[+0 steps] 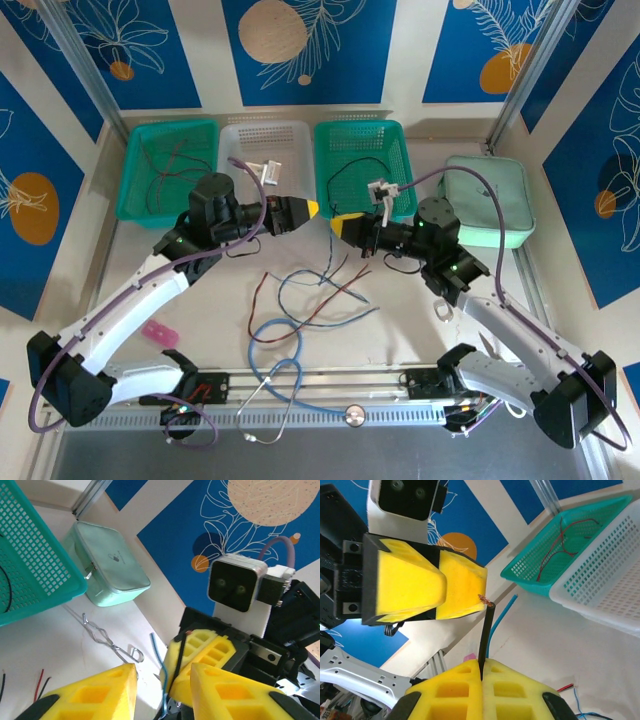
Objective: Untangle the cables
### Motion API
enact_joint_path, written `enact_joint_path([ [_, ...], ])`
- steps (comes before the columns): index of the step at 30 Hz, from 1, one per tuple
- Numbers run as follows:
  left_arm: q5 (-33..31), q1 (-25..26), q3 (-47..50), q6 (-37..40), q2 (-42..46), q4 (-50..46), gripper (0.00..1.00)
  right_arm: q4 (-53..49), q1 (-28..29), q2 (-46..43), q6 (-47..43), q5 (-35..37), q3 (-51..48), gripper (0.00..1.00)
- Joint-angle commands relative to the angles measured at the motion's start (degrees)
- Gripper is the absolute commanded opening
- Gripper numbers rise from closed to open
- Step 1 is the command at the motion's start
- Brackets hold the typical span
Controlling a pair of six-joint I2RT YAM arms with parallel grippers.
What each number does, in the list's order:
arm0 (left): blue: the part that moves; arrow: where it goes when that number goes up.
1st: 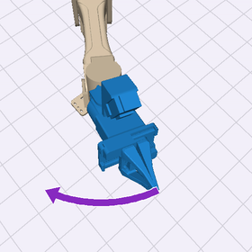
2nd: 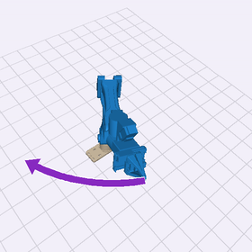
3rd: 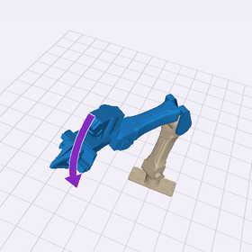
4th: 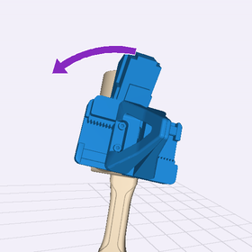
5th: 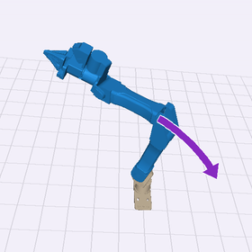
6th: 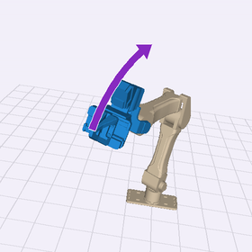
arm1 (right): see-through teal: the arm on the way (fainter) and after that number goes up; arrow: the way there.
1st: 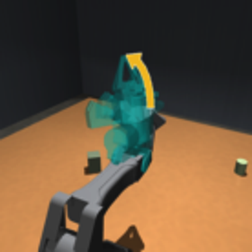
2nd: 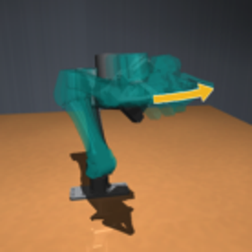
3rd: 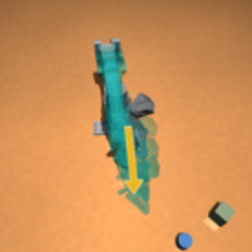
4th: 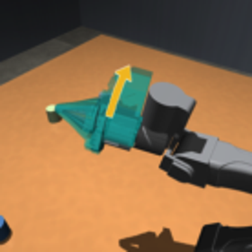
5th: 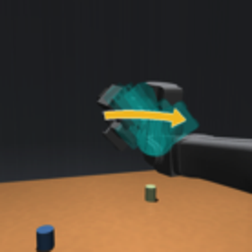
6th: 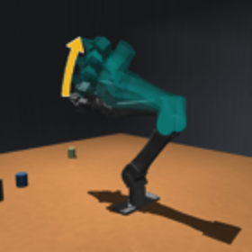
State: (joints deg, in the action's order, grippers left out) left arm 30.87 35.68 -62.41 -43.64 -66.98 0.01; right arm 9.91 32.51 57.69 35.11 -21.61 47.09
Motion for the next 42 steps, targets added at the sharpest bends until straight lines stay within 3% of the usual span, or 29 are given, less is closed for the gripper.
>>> enact_joint_path([
  [1, 1.9, 0.4, -1.0, -0.7, -0.1, 2.4, 0.34, 2.3, 1.0, 1.0, -0.8, -1.7, 2.9, 0.0],
  [19, 1.0, 0.4, 0.2, -2.2, -1.3, 3.3, 0.36, 2.6, 3.7, 3.3, -1.4, -2.8, 5.0, 0.0],
  [20, 1.0, 0.4, 0.2, -2.2, -1.2, 3.3, 0.31, 2.6, 3.7, 3.3, -1.5, -2.7, 5.0, 0.0],
  [22, 0.4, 0.4, 0.4, -2.1, -0.9, 3.2, 0.07, 2.5, 3.7, 3.2, -1.6, -2.2, 4.9, 0.0],
  [23, 0.0, 0.4, 0.5, -2.0, -0.7, 3.0, 0.0, 2.5, 3.7, 3.1, -1.7, -1.9, 4.9, 0.0],
  [31, -12.0, -0.9, 0.6, 3.7, 5.2, -3.8, 0.0, -0.8, 2.3, -2.7, -4.0, 6.8, 3.2, 0.0],
  [34, -14.2, -2.1, -1.5, 5.8, 6.6, -7.6, 0.0, -4.6, 0.0, -8.0, -6.4, 14.1, 2.8, 0.0],
  [42, -15.9, -2.2, -11.0, 12.2, 5.3, -15.5, 0.0, -11.2, -6.5, -17.1, -11.8, 21.9, 7.8, 0.0],
])
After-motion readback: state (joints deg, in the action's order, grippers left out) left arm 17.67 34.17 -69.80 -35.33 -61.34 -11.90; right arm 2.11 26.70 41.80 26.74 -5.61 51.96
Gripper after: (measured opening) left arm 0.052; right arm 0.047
